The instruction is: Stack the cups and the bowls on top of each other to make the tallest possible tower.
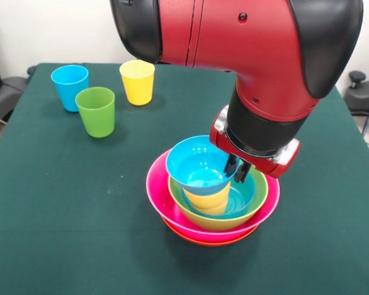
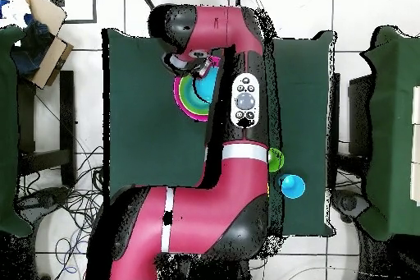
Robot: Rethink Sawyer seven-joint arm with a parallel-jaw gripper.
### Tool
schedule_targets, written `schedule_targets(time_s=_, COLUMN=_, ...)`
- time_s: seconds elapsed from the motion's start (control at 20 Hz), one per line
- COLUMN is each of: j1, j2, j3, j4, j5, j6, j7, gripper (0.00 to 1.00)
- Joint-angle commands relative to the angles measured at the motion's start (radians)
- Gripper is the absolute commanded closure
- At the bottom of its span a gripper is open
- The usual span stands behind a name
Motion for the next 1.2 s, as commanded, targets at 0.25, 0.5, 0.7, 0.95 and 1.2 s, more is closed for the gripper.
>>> schedule_targets(time_s=0.25, j1=-0.006, j2=-0.004, j3=0.041, j4=0.058, j5=-0.019, j6=-0.046, j7=-0.098, gripper=0.0)
schedule_targets(time_s=0.5, j1=-0.001, j2=-0.024, j3=0.033, j4=0.07, j5=-0.011, j6=-0.027, j7=-0.077, gripper=0.0)
schedule_targets(time_s=0.7, j1=0.0, j2=-0.039, j3=0.037, j4=0.082, j5=0.002, j6=-0.012, j7=-0.075, gripper=0.0)
schedule_targets(time_s=0.95, j1=-0.001, j2=-0.055, j3=0.044, j4=0.105, j5=0.019, j6=-0.016, j7=-0.078, gripper=0.0)
schedule_targets(time_s=1.2, j1=0.001, j2=-0.101, j3=0.033, j4=0.161, j5=0.035, j6=-0.028, j7=-0.078, gripper=0.0)
